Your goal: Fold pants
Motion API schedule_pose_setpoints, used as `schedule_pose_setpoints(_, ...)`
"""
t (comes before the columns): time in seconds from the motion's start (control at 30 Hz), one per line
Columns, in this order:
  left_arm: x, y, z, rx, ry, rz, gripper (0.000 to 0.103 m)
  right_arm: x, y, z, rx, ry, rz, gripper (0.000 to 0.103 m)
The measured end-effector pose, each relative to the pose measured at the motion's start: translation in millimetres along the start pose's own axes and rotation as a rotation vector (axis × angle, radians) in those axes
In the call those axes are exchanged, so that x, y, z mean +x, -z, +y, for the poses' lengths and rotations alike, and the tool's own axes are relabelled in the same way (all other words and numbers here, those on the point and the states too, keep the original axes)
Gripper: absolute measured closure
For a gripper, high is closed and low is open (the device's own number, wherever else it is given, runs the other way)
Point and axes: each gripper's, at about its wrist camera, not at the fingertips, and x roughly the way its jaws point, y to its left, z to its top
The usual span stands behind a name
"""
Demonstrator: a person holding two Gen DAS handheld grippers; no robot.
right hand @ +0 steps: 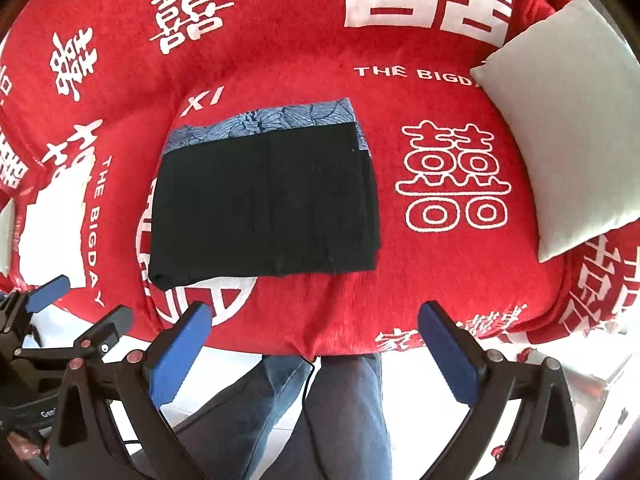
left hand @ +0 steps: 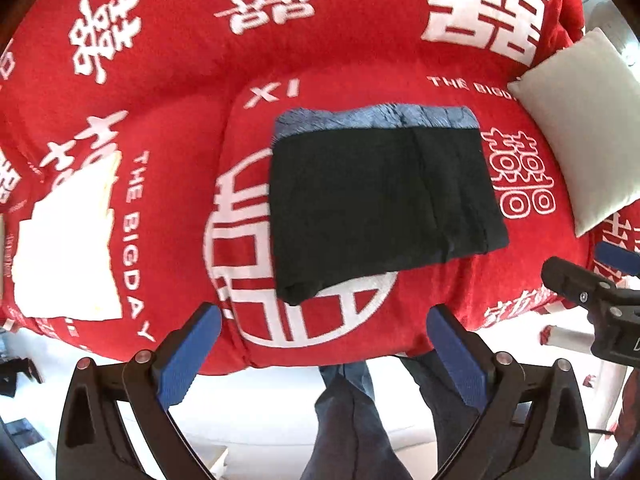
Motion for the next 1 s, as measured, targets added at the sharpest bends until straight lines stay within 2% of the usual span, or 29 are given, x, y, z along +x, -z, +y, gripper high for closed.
schedule_pose_setpoints(0.37, -17, 2, 17, -0.021, -0.028, -0.043, 0.000, -13, 9, 11, -0.030, 0.066, 0.004, 0.000)
schedule_pose_setpoints(1.0, -20, -1, 20, -0.024, -0.045, -0.048, 0.000, -18, 4, 12, -0.022, 0.079, -0.010, 0.000)
